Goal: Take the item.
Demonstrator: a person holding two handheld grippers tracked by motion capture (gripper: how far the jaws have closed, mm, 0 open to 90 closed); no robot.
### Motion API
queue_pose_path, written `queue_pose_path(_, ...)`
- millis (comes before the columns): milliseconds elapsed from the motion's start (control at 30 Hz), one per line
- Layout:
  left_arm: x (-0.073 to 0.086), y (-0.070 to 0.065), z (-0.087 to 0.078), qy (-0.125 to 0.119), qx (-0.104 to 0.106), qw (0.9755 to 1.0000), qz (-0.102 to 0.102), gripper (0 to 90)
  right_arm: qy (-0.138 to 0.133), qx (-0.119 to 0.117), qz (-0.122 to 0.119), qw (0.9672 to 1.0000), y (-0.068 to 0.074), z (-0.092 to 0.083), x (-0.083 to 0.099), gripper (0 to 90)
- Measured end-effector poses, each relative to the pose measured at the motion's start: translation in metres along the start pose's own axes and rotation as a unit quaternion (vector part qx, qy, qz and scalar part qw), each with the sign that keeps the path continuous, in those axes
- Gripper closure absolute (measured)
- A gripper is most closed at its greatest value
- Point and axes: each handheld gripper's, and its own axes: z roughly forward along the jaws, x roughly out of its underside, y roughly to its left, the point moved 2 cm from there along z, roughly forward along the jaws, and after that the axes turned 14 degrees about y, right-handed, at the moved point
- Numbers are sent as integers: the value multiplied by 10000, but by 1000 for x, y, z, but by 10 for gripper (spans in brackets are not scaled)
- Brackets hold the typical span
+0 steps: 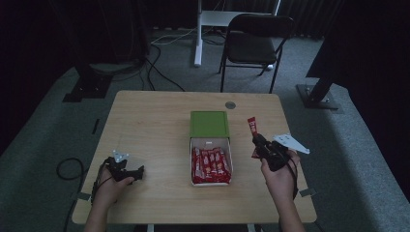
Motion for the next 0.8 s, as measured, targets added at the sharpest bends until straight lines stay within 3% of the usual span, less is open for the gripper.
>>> queue_pose_path(167, 0, 0, 0, 1, 1, 10000, 1, 24, 1, 155, 180, 9997, -20, -3, 6, 794)
queue_pose_path(533, 0, 0, 0, 2, 0, 10000, 1, 24, 154, 724, 452, 9962, -68, -3, 26, 794)
queue_pose_path(800, 0, 0, 0, -1, 0, 10000, 2, 24, 210, 942, 610, 9935, -92, -1, 40, 793)
